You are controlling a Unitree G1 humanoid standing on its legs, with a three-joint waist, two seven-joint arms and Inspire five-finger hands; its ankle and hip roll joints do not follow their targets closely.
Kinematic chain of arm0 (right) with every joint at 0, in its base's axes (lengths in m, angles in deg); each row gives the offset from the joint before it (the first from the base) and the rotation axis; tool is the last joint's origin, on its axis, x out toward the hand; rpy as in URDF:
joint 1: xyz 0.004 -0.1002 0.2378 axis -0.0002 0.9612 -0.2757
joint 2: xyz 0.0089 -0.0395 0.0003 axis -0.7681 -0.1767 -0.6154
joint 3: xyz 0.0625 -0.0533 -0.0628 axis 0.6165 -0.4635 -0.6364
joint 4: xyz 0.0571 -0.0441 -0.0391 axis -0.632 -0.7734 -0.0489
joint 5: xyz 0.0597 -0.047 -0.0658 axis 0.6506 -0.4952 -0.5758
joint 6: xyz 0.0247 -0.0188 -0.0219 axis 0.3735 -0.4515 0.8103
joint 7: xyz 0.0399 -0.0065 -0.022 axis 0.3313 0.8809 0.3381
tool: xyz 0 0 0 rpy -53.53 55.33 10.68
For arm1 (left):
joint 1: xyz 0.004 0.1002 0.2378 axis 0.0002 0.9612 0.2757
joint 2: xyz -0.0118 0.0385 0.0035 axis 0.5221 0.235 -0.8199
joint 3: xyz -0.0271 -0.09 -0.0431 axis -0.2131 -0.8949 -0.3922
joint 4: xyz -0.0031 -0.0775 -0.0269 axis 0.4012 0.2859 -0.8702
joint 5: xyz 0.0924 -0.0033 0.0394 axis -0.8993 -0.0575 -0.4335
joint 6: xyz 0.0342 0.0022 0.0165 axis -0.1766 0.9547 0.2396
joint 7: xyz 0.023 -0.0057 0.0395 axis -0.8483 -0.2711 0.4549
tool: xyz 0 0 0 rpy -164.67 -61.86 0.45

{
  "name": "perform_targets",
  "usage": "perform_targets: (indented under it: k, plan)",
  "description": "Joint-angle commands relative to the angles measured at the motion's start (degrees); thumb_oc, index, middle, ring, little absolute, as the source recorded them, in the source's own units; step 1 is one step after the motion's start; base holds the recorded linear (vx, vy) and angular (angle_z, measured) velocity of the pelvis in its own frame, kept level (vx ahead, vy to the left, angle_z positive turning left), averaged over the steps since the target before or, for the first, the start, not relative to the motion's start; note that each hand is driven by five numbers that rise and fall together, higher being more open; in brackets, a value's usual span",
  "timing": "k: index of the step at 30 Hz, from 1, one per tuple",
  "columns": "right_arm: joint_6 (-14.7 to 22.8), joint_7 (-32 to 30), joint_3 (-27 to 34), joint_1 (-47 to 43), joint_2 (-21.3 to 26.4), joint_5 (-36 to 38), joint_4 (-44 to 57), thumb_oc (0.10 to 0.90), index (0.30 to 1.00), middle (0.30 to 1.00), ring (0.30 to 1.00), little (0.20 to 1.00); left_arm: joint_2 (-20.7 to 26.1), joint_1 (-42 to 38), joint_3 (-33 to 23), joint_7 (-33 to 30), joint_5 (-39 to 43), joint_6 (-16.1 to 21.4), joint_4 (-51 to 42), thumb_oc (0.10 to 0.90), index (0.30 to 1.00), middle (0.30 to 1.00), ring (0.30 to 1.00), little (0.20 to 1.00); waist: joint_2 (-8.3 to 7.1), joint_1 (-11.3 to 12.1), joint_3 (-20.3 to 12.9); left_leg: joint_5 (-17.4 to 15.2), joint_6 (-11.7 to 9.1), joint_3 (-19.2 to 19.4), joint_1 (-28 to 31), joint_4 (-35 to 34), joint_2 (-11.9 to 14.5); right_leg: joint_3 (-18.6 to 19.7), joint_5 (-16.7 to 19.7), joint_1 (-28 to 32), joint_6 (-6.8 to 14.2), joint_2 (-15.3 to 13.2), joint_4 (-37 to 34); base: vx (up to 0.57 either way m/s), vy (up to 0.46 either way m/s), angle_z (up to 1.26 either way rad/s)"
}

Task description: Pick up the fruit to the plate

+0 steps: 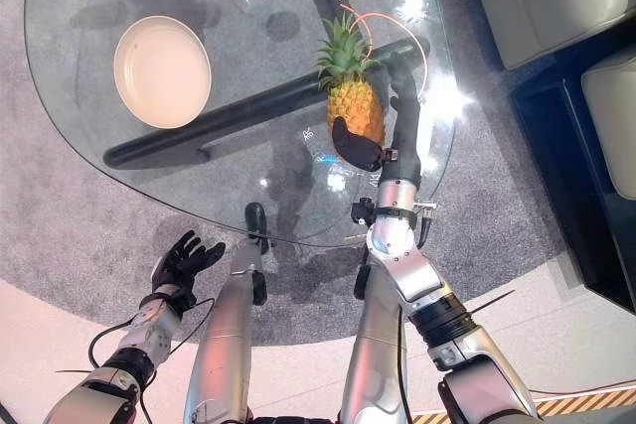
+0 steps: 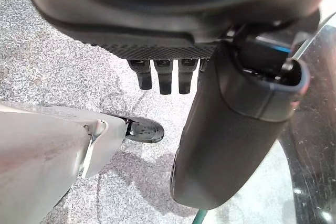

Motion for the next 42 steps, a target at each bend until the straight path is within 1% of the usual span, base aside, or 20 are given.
perform_targets:
  k: [1, 6, 19, 27, 32, 37, 42]
  plan:
    - [2.3, 0.1, -0.3, -2.8, 1.0, -0.6, 8.5, 0.8, 0.9, 0.9, 0.9, 0.9, 0.5, 3.4, 1.0, -1.6, -0.4, 1.8, 1.1, 0.8, 0.9, 0.9, 0.9, 0.9, 0.24, -0.1, -1.1, -4.3, 1.0, 0.4, 0.1, 4.3, -2.9, -3.9, 5.9, 1.9, -0.6, 0.4, -8.8, 0.01, 0.0, -0.03]
    - [-0.1, -0.3, -1.3, -3.0, 0.9, 0.0, 7.3, 0.8, 0.9, 0.9, 0.9, 0.9, 0.6, 3.2, 1.2, -1.9, -0.4, 1.5, 1.0, 0.8, 0.9, 0.9, 0.9, 0.9, 0.3, 0.0, -1.1, -4.1, 1.1, 0.4, 0.2, 4.0, -2.9, -4.0, 6.0, 1.8, -0.6, 0.4, -8.6, 0.0, 0.001, -0.02]
    - [-4.7, -1.6, -2.4, -3.2, 0.7, 0.6, 3.5, 0.8, 0.9, 0.9, 0.9, 0.9, 0.7, 3.0, 1.7, -1.7, -0.6, 1.4, 1.0, 0.8, 0.9, 0.9, 0.9, 0.9, 0.47, 0.5, -1.1, -3.6, 1.3, 0.3, 0.1, 3.4, -2.9, -4.3, 6.1, 1.7, -0.5, 0.5, -8.5, 0.0, 0.0, 0.0]
    - [-6.1, -1.3, -2.9, -3.9, 0.3, 0.8, 2.0, 0.8, 0.9, 0.9, 0.9, 0.9, 0.7, 2.7, 2.0, -1.7, -0.9, 1.3, 1.1, 0.8, 0.9, 0.9, 0.9, 0.9, 0.55, 0.8, -1.1, -3.5, 1.4, 0.3, -0.2, 3.5, -3.0, -4.5, 6.2, 1.3, -0.5, 0.5, -8.3, 0.0, 0.0, 0.0]
    - [-6.9, -1.1, -3.4, -4.6, 0.5, 1.1, 1.5, 0.8, 0.9, 0.9, 0.9, 0.9, 0.6, 2.8, 2.3, -1.9, -0.8, 1.2, 0.9, 0.8, 0.9, 0.9, 0.9, 0.9, 0.91, 1.0, -1.1, -3.5, 1.5, 0.4, 0.0, 3.3, -3.3, -4.4, 6.1, 1.4, -0.5, 0.5, -8.2, 0.0, 0.0, 0.0]
    - [-6.8, -1.1, -3.8, -5.3, 0.3, 1.1, 0.5, 0.8, 0.9, 0.9, 0.9, 0.9, 0.7, 2.7, 2.5, -1.7, -1.1, 1.0, 0.9, 0.8, 0.9, 0.9, 0.9, 0.9, 1.05, 1.1, -1.1, -3.6, 1.5, 0.4, -0.1, 3.5, -3.3, -4.5, 6.2, 1.3, -0.5, 0.4, -8.1, 0.0, 0.0, 0.0]
    - [-9.1, -0.4, -4.2, -6.6, 0.2, 1.1, -0.1, 0.8, 0.9, 0.9, 0.9, 0.9, 0.6, 2.5, 2.7, -1.7, -1.3, 0.6, 0.7, 0.8, 0.9, 0.9, 0.9, 0.9, 1.21, 1.4, -1.1, -3.5, 1.6, 0.3, 0.1, 3.4, -3.3, -4.5, 6.2, 1.2, -0.5, 0.4, -7.9, 0.0, 0.0, 0.0]
